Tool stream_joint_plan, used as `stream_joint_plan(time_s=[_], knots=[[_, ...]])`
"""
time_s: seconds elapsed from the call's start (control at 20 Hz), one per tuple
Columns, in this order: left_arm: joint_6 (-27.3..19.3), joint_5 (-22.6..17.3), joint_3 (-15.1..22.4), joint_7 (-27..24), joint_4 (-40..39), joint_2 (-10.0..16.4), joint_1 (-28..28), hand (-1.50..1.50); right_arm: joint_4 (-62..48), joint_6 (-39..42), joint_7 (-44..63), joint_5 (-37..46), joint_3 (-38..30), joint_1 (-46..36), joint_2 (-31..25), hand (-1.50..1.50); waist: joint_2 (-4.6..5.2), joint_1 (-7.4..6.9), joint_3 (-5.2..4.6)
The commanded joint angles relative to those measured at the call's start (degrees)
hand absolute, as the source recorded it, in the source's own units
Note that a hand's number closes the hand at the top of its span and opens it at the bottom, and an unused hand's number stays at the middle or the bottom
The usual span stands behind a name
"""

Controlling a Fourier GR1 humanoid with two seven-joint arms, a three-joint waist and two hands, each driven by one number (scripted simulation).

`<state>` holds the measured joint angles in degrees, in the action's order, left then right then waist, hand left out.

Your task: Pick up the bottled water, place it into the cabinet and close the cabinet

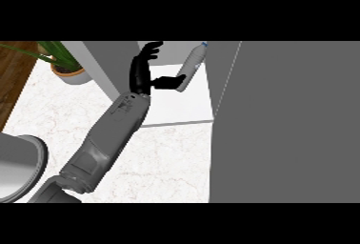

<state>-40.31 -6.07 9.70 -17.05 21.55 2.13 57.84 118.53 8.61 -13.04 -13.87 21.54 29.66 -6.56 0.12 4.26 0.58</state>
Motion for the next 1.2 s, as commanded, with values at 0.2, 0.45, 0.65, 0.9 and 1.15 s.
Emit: stream_joint_plan(time_s=[0.2,0.45,0.65,0.9,1.15], knots=[[1.01,0.18,-2.94,-3.83,-8.66,2.89,1.85,-1.5,1.91,-0.26,-0.3,0.45,1.11,2.4,-0.37,-1.5,1.51,0.4,-0.66],[3.26,-1.22,-5.35,-7.94,-8.41,3.47,3.22,-1.5,-0.11,0.05,-1.18,0.3,0.85,1.71,-0.17,-1.5,1.39,-0.21,-0.66],[10.46,-4.16,-8.26,-13.57,-6.25,3.76,1.78,-1.5,-0.47,-0.21,-1.48,-0.37,-0.3,0.58,0.16,-1.5,1.18,-1.06,-0.66],[17.87,-8.11,-12.09,-17.85,-3.32,3.07,1.71,-1.5,0.59,-1.6,0.14,-0.12,-1.56,-1.26,0.2,-1.5,0.61,-2.41,-0.64],[24.22,-9.13,-13.16,-22.48,-2.33,2.79,-0.9,-1.5,1.23,-2.15,-0.16,0.52,-0.49,0.95,0.06,-1.5,0.28,-2.96,-0.63]])
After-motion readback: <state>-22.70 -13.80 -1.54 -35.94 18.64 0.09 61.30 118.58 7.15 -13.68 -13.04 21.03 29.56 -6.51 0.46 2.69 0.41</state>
